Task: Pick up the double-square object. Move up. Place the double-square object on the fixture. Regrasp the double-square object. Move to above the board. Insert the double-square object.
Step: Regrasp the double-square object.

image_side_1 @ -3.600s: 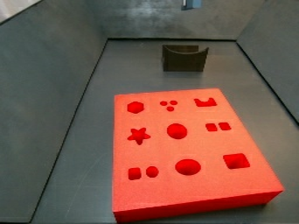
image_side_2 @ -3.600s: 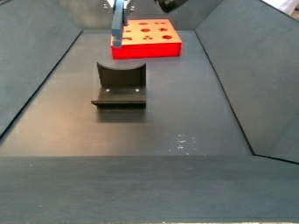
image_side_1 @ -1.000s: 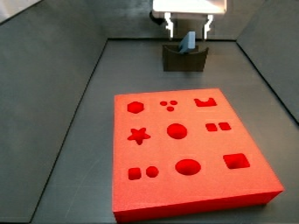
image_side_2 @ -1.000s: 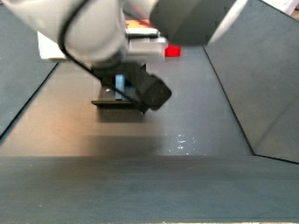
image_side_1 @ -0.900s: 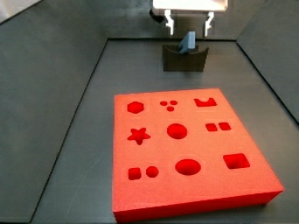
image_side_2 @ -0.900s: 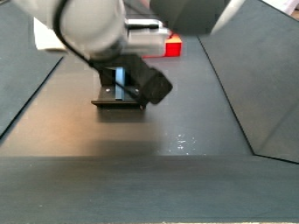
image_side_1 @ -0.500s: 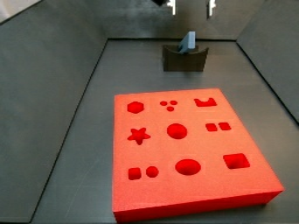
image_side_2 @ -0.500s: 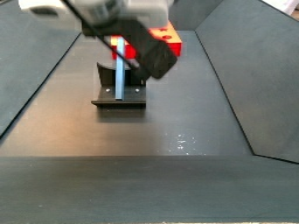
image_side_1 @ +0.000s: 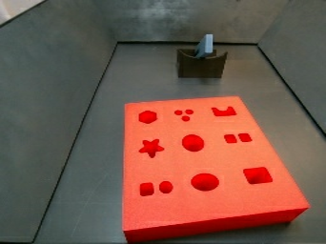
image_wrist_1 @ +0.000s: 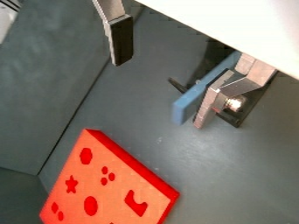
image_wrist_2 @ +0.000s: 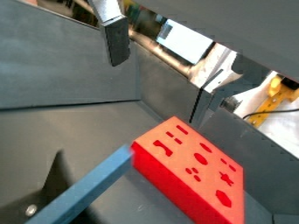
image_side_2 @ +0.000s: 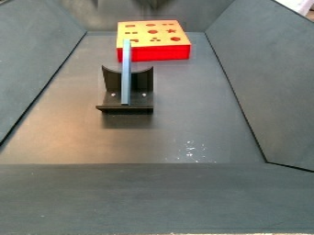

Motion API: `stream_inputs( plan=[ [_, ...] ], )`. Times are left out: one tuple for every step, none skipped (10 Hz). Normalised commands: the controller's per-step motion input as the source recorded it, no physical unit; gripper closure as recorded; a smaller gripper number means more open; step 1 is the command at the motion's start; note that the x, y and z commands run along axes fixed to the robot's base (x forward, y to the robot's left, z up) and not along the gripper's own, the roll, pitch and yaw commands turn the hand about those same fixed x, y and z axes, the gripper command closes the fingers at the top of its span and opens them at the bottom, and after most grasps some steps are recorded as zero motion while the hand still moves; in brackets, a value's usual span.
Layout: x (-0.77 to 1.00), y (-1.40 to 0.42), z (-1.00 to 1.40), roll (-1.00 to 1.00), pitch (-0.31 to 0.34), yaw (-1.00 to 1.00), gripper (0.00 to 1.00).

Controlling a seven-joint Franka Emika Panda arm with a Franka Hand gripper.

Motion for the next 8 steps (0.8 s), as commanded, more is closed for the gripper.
stream_inputs(
  plan=[
    [-0.04,-0.7,0.38,1.0,0.036,0.02,0.0],
    [-0.02,-0.5,0.15,1.0,0.035,0.02,0.0],
    [-0.01,-0.22,0.06,1.0,0.034,0.02,0.0],
    [-0.02,-0.05,0.06,1.0,0.033,0.02,0.0],
    [-0.02,-0.03,0.05,1.0,0.032,0.02,0.0],
    [-0.01,-0.05,0.02,1.0,0.028,0.02,0.0],
    [0.0,-0.03,0.02,1.0,0.025,0.02,0.0],
    [0.0,-0.02,0.02,1.0,0.023,0.02,0.0]
  ],
)
